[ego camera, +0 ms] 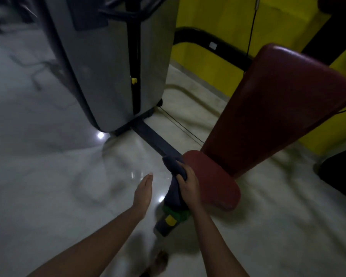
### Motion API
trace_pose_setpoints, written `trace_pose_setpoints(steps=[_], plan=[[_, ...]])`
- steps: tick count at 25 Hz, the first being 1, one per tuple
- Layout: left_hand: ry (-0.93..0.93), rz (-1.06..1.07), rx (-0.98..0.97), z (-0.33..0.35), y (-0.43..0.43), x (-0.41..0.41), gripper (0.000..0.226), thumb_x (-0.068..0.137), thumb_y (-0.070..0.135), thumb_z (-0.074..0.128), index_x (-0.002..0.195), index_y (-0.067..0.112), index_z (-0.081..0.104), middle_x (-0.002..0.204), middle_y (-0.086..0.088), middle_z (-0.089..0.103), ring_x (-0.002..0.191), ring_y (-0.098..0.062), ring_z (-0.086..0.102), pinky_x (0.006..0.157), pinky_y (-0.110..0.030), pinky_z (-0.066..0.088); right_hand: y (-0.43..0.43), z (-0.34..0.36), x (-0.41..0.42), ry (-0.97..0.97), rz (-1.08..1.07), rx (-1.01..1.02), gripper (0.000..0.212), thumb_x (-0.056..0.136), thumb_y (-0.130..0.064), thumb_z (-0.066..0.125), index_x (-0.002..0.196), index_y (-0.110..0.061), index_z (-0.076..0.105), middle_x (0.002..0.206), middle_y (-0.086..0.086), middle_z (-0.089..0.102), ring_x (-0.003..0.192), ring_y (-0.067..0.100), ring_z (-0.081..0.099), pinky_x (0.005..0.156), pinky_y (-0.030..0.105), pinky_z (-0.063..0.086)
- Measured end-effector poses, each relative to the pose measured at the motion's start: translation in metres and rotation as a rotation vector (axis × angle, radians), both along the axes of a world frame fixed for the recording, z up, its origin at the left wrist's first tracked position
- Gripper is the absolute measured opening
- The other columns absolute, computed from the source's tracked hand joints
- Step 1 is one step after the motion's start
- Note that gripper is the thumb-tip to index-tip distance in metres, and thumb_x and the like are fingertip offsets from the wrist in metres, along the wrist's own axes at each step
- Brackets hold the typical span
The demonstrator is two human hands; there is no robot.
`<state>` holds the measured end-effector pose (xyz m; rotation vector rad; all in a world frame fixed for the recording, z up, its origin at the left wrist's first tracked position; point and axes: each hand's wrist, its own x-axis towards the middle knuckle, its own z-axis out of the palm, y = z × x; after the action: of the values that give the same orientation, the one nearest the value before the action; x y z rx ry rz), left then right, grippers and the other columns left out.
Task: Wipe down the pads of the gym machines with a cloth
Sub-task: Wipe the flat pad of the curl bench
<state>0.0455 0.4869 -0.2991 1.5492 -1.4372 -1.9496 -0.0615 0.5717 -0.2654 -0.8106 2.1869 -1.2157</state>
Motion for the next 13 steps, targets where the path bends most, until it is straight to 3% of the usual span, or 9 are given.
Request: trace_pose_setpoints(steps=[4, 13], plan=[[0.038, 0.091, -0.099, 0.031, -0.047, 0.118, 0.05, 0.1, 0.04, 0.032, 0.142, 0.016, 0.039, 0.146, -0.005, 0.041, 0.134, -0.022, 0.037, 0.112, -0.035, 0.025, -0.05, 0.024, 0.104, -0.042, 0.049, -0.083, 0.041, 0.09, -0.006, 0.047, 0.128, -0.019, 0.05, 0.129, 0.0, 0.052, 0.118, 0.012, 0.048, 0.095, 0.018, 0.034], [0.184, 0.414, -0.252, 0.081, -0.163, 0.369, 0.051, 0.1, 0.038, 0.032, 0.147, 0.018, 0.03, 0.153, -0.001, 0.029, 0.14, -0.018, 0.028, 0.113, -0.034, 0.02, -0.199, 0.059, 0.34, -0.217, 0.318, -0.267, 0.046, 0.089, -0.007, 0.045, 0.133, -0.021, 0.047, 0.134, -0.002, 0.05, 0.121, 0.01, 0.046, 0.101, 0.025, 0.037]])
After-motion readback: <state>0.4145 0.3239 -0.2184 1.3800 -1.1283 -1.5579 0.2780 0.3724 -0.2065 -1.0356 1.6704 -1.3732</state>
